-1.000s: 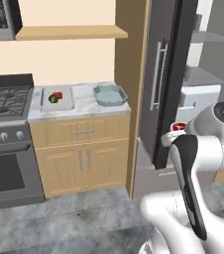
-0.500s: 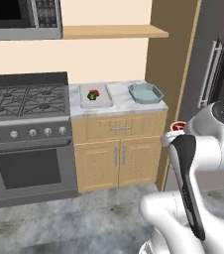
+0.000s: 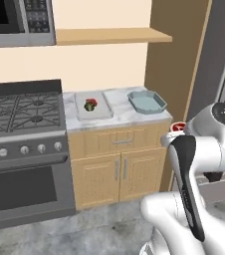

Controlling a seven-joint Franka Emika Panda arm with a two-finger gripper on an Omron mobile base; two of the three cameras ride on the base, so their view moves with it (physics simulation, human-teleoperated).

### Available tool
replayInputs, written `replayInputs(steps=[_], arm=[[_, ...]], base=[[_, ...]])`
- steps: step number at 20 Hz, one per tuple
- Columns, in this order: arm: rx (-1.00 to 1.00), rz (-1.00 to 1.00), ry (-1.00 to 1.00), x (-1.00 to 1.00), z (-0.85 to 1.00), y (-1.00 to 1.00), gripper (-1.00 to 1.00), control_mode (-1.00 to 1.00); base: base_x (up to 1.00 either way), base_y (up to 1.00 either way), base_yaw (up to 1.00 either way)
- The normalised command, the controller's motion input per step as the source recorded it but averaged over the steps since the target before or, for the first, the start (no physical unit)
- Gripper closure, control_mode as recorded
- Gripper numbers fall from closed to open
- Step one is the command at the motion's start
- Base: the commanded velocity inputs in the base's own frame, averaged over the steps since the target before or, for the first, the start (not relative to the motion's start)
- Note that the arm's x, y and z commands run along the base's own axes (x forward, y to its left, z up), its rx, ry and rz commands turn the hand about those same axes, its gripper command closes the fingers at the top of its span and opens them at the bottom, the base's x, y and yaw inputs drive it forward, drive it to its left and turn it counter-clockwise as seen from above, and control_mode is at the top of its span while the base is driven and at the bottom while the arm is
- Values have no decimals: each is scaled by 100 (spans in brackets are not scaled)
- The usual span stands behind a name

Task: Place one broccoli and one steak in each tupperware on the nearby counter, to pack two identical lunches.

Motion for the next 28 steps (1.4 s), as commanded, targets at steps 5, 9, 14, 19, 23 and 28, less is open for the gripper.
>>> replayInputs(steps=[5,9,14,19,23,28], arm=[[0,0,0,0,0,0,100,100],[0,0,0,0,0,0,100,100],[0,0,0,0,0,0,100,100],[0,0,0,0,0,0,100,100],[0,0,0,0,0,0,100,100],[0,0,0,0,0,0,100,100]], base=[[72,14,-22],[71,17,-25],[67,17,-24],[56,28,-17],[46,9,-11],[25,0,-7]])
